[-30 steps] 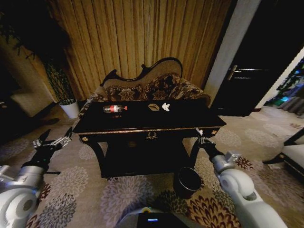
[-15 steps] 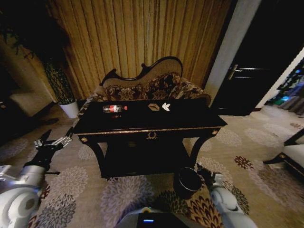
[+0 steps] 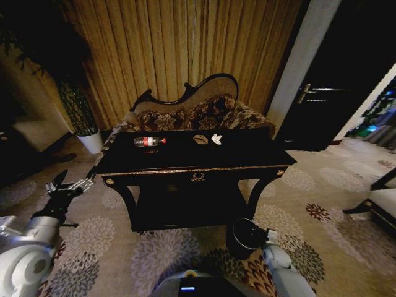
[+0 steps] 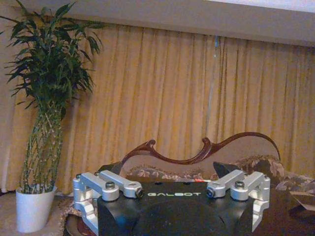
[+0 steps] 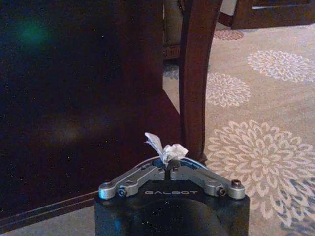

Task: Move to the front of the table and place the trash on the table into the trash bin.

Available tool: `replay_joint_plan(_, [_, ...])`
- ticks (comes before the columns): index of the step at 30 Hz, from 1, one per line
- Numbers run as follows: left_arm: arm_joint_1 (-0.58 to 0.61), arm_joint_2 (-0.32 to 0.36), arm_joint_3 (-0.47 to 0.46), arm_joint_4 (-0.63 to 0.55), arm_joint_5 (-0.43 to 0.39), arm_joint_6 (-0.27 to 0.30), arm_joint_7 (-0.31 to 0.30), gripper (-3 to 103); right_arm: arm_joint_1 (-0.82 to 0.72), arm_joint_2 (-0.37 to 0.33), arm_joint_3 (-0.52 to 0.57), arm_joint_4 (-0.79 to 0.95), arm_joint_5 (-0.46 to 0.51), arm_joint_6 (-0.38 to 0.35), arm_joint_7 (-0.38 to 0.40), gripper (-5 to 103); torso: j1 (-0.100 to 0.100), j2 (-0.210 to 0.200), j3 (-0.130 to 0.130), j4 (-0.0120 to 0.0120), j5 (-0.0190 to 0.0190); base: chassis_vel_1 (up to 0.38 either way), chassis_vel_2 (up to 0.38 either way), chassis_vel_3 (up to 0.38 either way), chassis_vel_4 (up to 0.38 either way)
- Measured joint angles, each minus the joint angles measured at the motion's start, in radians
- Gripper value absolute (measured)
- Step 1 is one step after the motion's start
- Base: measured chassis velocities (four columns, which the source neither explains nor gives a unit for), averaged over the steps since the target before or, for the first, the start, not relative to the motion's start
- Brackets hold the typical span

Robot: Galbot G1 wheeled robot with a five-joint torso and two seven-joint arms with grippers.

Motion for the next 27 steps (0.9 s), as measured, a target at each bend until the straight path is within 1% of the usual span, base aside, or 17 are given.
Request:
replay_joint_plan(7, [0.002,0.0,0.0,-0.001,0.012,-0.002,0.003,100,0.007,0.014,0.0,-0.027,-0.028,0.026,0.0,1,0.0,0.0,0.0,0.0,0.0,0.0,0.0,0.0,0.0])
replay_joint_plan(8, [0.002,0.0,0.0,-0.001,0.012,-0.003,0.003,100,0.005,0.015,-0.001,-0.022,-0.033,0.026,0.0,4,0.0,0.0,0.0,0.0,0.0001,0.0,0.0,0.0,0.0])
replay_joint_plan(9, [0.002,-0.001,0.0,-0.001,0.013,-0.003,0.003,100,0.004,0.015,-0.001,-0.02,-0.038,0.026,0.0,4,0.0,0.0,0.0,0.0,0.0001,0.0,0.0,0.0,0.0])
replay_joint_plan(10, [0.002,-0.002,0.0,-0.001,0.013,-0.004,0.004,100,0.004,0.014,0.001,-0.019,-0.056,0.026,0.0,10,0.0,0.0,0.0,0.0,0.0,0.0,0.0,0.0,0.0])
replay_joint_plan(11, [0.002,-0.002,0.0,-0.001,0.013,-0.004,0.004,100,0.004,0.014,0.001,-0.019,-0.056,0.026,0.0,10,0.0,0.0,0.0,0.0,0.0,0.0,0.0,0.0,0.0])
replay_joint_plan(12, [0.002,-0.003,0.0,-0.001,0.014,-0.004,0.004,100,0.003,0.014,0.002,-0.019,-0.059,0.025,0.0,15,0.0,0.0,0.0,0.0,0.0,0.0,0.0,0.0,0.0])
replay_joint_plan(13, [0.003,-0.004,0.0,-0.001,0.014,-0.004,0.006,100,0.003,0.012,0.003,-0.017,-0.062,0.024,0.0,15,0.0,0.0,0.0,0.0,0.0,0.0,0.0,0.0,0.0])
replay_joint_plan(14, [0.005,-0.005,0.001,-0.001,0.014,-0.004,0.009,100,0.001,0.01,0.004,-0.013,-0.062,0.021,0.0,26,0.0,0.0,0.0,0.0,0.0,0.0,0.0,0.0,0.0])
replay_joint_plan(16, [0.006,-0.006,0.001,-0.001,0.015,-0.005,0.011,100,-0.001,0.008,0.005,-0.01,-0.062,0.02,0.0,26,0.0,0.0,0.0,0.0,0.0,0.0,0.0,0.0,0.0])
replay_joint_plan(19, [0.006,-0.006,0.002,-0.002,0.015,-0.005,0.012,100,-0.007,0.006,0.005,-0.002,-0.062,0.019,0.001,42,0.0,0.0,0.0,0.0,0.0,0.0,0.0,0.0,0.0])
replay_joint_plan(20, [0.006,-0.006,0.002,-0.002,0.015,-0.005,0.012,100,-0.007,0.006,0.005,-0.002,-0.062,0.019,0.001,42,0.0,0.0,0.0,0.0,0.0,0.0,0.0,0.0,0.0])
replay_joint_plan(23, [0.006,-0.004,0.002,-0.004,0.015,-0.006,0.012,100,-0.012,0.006,0.006,0.004,-0.061,0.018,0.001,58,0.0,0.0,0.0,0.0,0.0001,0.0,0.0,0.0,0.0])
replay_joint_plan(24, [0.006,-0.004,0.002,-0.004,0.015,-0.006,0.012,100,-0.012,0.006,0.006,0.004,-0.061,0.018,0.001,58,0.0,0.0,0.0,0.0,0.0001,0.0,0.0,0.0,0.0])
replay_joint_plan(25, [0.006,-0.004,0.001,-0.004,0.015,-0.007,0.012,100,-0.013,0.006,0.006,0.006,-0.06,0.018,0.001,64,0.0,0.0,0.0,0.0,0.0,0.0,0.0,0.0,0.0])
replay_joint_plan(26, [0.006,-0.004,0.001,-0.004,0.015,-0.007,0.012,100,-0.013,0.006,0.006,0.006,-0.06,0.018,0.001,64,0.0,0.0,0.0,0.0,0.0,0.0,0.0,0.0,0.0])
replay_joint_plan(27, [0.007,-0.003,0.001,-0.004,0.015,-0.008,0.012,100,-0.014,0.006,0.007,0.009,-0.059,0.018,0.001,70,0.0,0.0,0.0,0.0,0.0,0.0,0.0,0.0,0.0])
